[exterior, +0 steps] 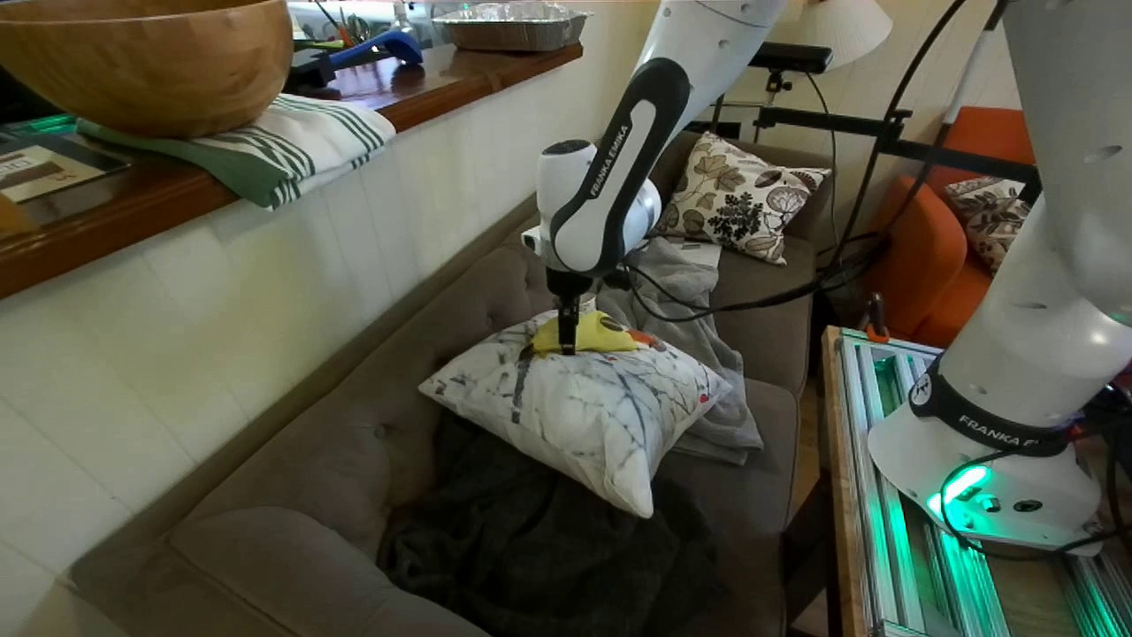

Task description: Put the yellow bag on the top table

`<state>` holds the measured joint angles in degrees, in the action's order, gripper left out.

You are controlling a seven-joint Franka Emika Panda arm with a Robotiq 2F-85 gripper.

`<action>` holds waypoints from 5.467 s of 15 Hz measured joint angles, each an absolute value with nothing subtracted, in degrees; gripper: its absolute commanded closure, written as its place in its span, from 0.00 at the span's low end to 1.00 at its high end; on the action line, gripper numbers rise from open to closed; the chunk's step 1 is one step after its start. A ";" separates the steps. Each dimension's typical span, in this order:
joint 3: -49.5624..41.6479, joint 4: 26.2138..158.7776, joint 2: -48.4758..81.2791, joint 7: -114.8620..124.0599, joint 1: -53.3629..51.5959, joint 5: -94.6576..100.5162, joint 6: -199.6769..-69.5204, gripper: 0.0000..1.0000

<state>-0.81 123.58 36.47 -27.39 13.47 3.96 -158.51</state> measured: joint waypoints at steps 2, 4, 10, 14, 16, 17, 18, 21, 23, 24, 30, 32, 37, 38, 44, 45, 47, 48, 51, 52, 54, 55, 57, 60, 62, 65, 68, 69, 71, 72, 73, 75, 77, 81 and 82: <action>-0.90 122.00 38.82 -27.42 13.45 5.07 -160.77 0.34; -1.29 120.71 40.30 -27.21 13.31 6.11 -162.46 0.47; -1.88 119.81 39.21 -25.10 13.11 6.32 -160.20 0.88; -0.45 120.52 35.51 -25.09 14.50 5.55 -154.82 0.96; 1.06 121.57 33.08 -25.23 16.10 3.92 -153.44 0.96; 1.96 122.11 31.79 -25.52 17.04 2.64 -152.77 0.97; 2.92 122.69 30.45 -26.01 18.05 0.97 -152.21 0.96; 6.01 124.32 26.58 -28.61 21.45 -6.04 -150.69 0.96; 8.29 124.70 24.17 -31.34 24.11 -13.21 -148.75 0.96; 9.21 124.69 22.93 -32.93 25.35 -17.30 -147.60 0.96; 8.56 123.38 13.64 -44.85 27.87 -40.02 -136.07 0.96; 5.74 122.68 10.51 -47.02 26.71 -44.42 -131.94 0.96; -1.18 122.73 8.58 -49.81 22.40 -49.36 -125.73 0.85; -1.62 122.82 8.90 -50.00 22.08 -49.46 -125.52 0.85; -3.74 122.21 9.60 -50.01 19.93 -49.52 -125.57 0.96; -4.24 120.93 9.62 -49.79 19.49 -49.95 -125.61 0.96; -5.07 116.25 9.54 -48.34 18.93 -51.74 -125.79 0.96; -5.46 113.46 9.49 -47.42 18.76 -52.76 -125.84 0.96; -6.52 104.78 9.76 -42.51 18.49 -55.62 -126.02 0.96; -6.68 101.77 10.23 -40.10 18.65 -56.28 -126.18 0.96; -7.55 95.50 12.05 -35.13 18.72 -57.81 -126.36 0.96; -8.01 92.45 13.42 -32.97 18.81 -58.81 -126.59 0.96; -8.51 86.86 16.97 -29.80 19.38 -61.15 -128.41 0.85; -8.63 81.87 21.73 -28.51 20.20 -62.74 -129.33 0.85; -8.64 80.83 22.78 -28.28 20.20 -62.78 -129.36 0.96; -8.59 80.60 23.16 -28.15 20.21 -62.69 -129.36 0.96; -7.68 78.39 26.01 -28.16 20.48 -65.62 -131.95 0.96; -7.18 76.80 27.61 -28.14 20.63 -67.61 -133.69 0.96; -6.39 72.89 31.31 -27.23 20.76 -71.13 -137.28 0.96; -6.12 70.84 33.18 -26.44 20.75 -72.48 -139.15 0.96; -5.88 68.74 35.06 -25.71 20.68 -73.63 -141.28 0.96; -5.45 64.80 38.64 -24.25 20.49 -74.93 -145.28 0.96; -5.28 61.52 41.86 -22.13 20.15 -75.46 -148.59 0.96; -5.31 56.50 47.12 -20.89 19.18 -75.31 -153.03 0.84; -5.49 55.54 48.12 -20.89 18.99 -75.14 -153.74 0.59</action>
<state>-5.49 55.54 48.12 -20.89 18.99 -75.14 -153.74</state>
